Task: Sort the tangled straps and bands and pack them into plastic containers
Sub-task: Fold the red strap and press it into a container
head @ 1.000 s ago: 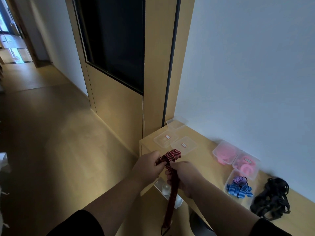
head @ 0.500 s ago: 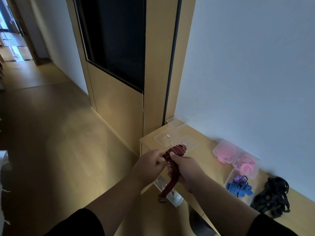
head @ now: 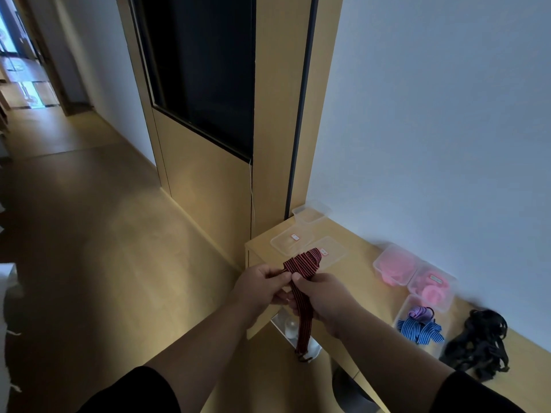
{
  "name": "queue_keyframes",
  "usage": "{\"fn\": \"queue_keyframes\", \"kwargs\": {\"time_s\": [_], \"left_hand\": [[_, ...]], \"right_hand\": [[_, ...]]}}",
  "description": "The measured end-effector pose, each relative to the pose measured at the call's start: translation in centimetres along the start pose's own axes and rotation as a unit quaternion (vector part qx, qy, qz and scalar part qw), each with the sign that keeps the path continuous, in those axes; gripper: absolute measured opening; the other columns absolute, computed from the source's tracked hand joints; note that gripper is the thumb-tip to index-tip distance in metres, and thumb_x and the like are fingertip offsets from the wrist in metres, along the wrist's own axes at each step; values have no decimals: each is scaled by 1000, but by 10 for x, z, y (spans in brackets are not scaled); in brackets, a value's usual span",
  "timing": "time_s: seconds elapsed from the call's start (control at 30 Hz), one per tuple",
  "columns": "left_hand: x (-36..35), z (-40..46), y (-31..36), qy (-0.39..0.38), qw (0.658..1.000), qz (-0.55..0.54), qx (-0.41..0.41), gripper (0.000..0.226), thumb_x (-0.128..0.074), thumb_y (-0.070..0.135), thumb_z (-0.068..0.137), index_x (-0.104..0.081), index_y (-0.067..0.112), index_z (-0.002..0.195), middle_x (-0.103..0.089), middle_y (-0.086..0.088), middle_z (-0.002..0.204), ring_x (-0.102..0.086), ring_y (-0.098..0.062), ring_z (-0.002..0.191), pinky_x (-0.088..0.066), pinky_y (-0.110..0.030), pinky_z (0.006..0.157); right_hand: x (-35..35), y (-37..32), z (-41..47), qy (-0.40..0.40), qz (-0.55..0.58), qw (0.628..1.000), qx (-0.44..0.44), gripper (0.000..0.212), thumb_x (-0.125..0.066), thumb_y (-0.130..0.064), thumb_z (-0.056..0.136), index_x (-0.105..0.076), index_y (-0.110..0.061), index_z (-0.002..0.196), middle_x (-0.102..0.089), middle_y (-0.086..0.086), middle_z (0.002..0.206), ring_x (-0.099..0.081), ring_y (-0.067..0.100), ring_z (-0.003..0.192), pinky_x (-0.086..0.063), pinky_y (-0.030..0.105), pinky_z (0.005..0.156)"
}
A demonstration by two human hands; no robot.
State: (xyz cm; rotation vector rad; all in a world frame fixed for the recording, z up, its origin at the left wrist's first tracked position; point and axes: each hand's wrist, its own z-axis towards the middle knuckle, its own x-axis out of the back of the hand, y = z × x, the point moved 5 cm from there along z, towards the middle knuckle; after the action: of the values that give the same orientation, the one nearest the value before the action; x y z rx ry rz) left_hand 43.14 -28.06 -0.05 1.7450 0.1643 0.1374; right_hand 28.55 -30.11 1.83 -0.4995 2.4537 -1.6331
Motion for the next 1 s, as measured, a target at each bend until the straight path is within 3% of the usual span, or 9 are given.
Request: {"fn": "queue_keyframes", "kwargs": {"time_s": [0.13,0.3,0.53,0.63,0.7,0.77,0.83,0.9,1.0], "left_hand": [[7,0,9,68,973,192,-106,14,-71,28,90,-68,19,100,-73,5,85,-70,-10,73,-61,-34,72],[6,3,11,64,875,418,-235,17,-61,35,94,-63,18,91,-54,8,86,-52,-9,73,-36,-23,58],[-2,-9,17,76,770,454,-442,18,-51,17,93,-59,6,81,-53,-5,83,-41,-13,69,-28,-20,59],[-1,-8,14,54,790,418,-445,10,-56,8,93,-65,3,97,-57,-4,96,-47,-5,85,-34,-8,75],[2,-7,11,30,834,377,-401,15,-59,8,94,-65,8,108,-59,0,103,-49,3,91,-36,-3,82],[7,-7,10,28,919,276,-279,16,-57,18,99,-62,18,114,-62,1,106,-60,-2,93,-48,-11,80],[7,-7,8,32,991,83,-97,18,-53,30,102,-60,21,116,-65,-5,108,-67,-12,91,-58,-26,73],[6,-3,4,11,998,-56,24,30,-48,39,103,-60,17,119,-66,-9,113,-68,-25,93,-60,-36,65],[8,2,5,-71,990,-82,87,37,-54,44,100,-66,13,119,-71,-14,111,-68,-30,89,-56,-37,59]], "right_hand": [[0,2,-1,24,-48,998,-13,26,-61,-24,100,-69,1,92,-69,9,69,-65,20,60,-58,33,63],[-4,5,-1,21,-11,999,-34,13,-62,-10,95,-69,0,90,-62,9,66,-57,20,58,-50,33,62],[-7,2,-11,30,82,994,-64,44,-65,-42,95,-71,1,97,-63,9,67,-58,21,58,-50,34,63],[-4,0,-10,48,86,995,-30,34,-68,-34,95,-71,0,97,-61,7,65,-56,19,57,-48,33,62],[0,-3,-10,58,76,995,-12,30,-68,-31,94,-72,-1,96,-61,7,65,-55,19,57,-47,33,62],[2,-5,-9,57,51,997,5,30,-66,-30,95,-71,-1,98,-62,7,67,-57,18,58,-49,32,61],[2,-5,-9,47,33,998,14,29,-66,-29,96,-70,-1,100,-65,6,68,-59,18,60,-50,30,62],[-1,-3,-8,30,16,999,22,28,-65,-29,97,-70,-2,100,-66,6,70,-60,18,62,-50,32,64],[-3,0,-7,5,-43,999,33,28,-65,-31,97,-71,-4,94,-67,5,71,-62,17,63,-51,33,66]]}}
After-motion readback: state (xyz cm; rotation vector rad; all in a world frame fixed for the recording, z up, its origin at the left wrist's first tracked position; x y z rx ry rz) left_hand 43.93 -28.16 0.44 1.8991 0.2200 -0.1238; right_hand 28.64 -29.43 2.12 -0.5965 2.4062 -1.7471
